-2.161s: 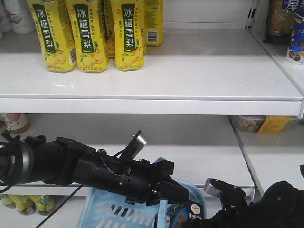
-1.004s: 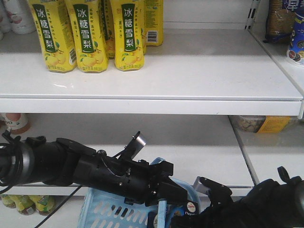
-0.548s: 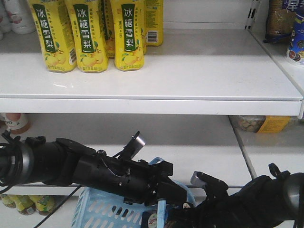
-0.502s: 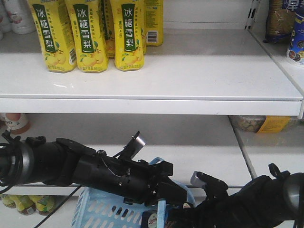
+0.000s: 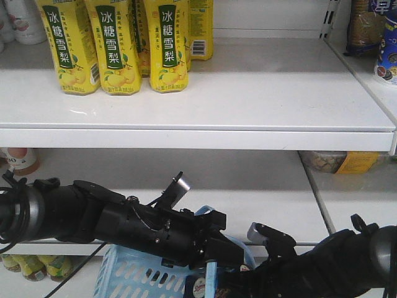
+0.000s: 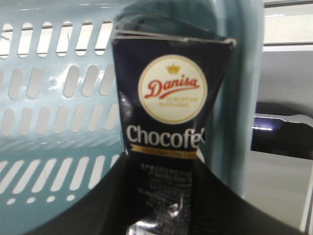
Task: Left arm holds basket, right arm returns cookies
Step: 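Close the right gripper on the Chocofello box inside the basket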
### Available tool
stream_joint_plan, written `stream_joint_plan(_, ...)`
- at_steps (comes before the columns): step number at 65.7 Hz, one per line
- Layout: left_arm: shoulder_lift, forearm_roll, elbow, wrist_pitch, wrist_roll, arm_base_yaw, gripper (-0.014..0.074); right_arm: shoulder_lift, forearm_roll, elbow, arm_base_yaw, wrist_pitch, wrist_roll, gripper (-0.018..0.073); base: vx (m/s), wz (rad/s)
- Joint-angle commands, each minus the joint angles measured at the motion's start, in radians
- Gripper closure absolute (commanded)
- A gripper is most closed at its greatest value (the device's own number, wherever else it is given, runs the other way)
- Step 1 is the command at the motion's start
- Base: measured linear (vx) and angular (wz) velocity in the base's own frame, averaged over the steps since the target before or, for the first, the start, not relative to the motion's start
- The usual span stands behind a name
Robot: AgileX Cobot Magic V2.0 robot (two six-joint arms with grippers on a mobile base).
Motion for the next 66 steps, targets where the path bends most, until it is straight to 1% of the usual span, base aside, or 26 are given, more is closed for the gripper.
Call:
stream_joint_plan(1,-0.057,-0.071,-0.029,0.09,0.017,-0.001,0.0603,-0.026,0.018,-0.015,-0.001,0.028,-0.013,0.0375,0.0,0.0)
stream_joint_plan(20,-0.057,-0.071,-0.029,0.09,0.017,-0.001,0.0603,-0.051,0.019,-0.01,-0.002,0.03,-0.013,0.0372,0.0,0.0)
stream_joint_plan(45,-0.057,-0.071,-0.029,0.09,0.017,-0.001,0.0603,-0.227,0.001,-0.009,-0.002,0.011,-0.001,0.0372,0.0,0.0)
stream_joint_plan(54,-0.057,-0.071,-0.029,0.09,0.017,-0.001,0.0603,-0.306,0.003,0.026,-0.002,-0.011,0.02,0.0372,0.0,0.0)
stream_joint_plan(66,-0.057,-0.071,-0.029,0.09,0.017,-0.001,0.0603,-0.427,0.003,0.105,-0.002,-0.052,0.02,0.0372,0.0,0.0)
